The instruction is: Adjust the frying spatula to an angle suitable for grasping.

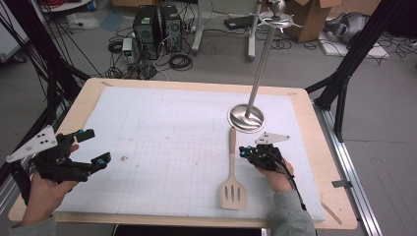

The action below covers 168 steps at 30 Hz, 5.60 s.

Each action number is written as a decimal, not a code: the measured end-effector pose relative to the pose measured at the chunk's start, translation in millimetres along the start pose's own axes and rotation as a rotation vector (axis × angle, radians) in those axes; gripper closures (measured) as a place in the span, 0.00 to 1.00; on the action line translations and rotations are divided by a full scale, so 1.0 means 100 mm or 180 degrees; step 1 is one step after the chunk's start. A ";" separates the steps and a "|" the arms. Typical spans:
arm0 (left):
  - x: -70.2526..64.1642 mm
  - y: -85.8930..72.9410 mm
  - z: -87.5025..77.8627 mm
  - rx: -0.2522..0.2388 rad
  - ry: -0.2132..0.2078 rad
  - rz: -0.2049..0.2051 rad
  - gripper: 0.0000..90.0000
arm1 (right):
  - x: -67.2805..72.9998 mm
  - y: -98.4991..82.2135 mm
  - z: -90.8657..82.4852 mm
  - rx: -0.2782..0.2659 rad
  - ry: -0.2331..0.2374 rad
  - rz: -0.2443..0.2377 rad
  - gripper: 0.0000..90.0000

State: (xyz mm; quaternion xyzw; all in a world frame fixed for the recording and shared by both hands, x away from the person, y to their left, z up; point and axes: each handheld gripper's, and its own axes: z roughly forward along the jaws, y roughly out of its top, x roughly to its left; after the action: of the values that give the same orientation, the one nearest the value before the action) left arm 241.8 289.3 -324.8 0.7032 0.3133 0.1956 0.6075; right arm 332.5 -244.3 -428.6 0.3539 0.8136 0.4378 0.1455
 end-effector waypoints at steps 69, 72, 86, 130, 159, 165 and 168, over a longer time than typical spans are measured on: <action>0.01 -0.09 0.11 0.0171 0.0026 -0.0015 0.02 | -0.16 0.07 0.44 0.0225 0.0116 0.0050 0.99; 0.01 -0.10 0.11 0.0172 0.0028 -0.0023 0.02 | -0.16 0.07 0.46 0.0194 0.0135 0.0066 0.99; 0.02 -0.11 0.09 0.0155 0.0036 -0.0040 0.02 | -0.09 0.16 0.59 0.0213 0.0184 -0.0004 1.00; 0.01 -0.11 0.17 0.0207 -0.0024 -0.0036 0.02 | 0.39 0.20 0.33 0.0259 0.0376 -0.0351 0.99; 0.03 -0.16 0.20 0.0250 -0.0020 -0.0075 0.02 | 0.51 0.08 0.41 0.0643 0.0586 -0.0502 1.00; 0.04 -0.17 0.19 0.0246 -0.0013 -0.0091 0.02 | 0.50 0.07 0.40 0.0640 0.0589 -0.0568 1.00; 0.04 -0.16 0.19 0.0240 -0.0017 -0.0091 0.02 | 0.48 0.07 0.38 0.0632 0.0580 -0.0599 1.00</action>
State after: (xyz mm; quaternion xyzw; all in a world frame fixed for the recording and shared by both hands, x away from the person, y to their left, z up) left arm 253.8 279.6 -344.8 0.7217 0.3288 0.1731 0.5841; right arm 322.3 -184.6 -441.3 0.2477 0.8922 0.3699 0.0757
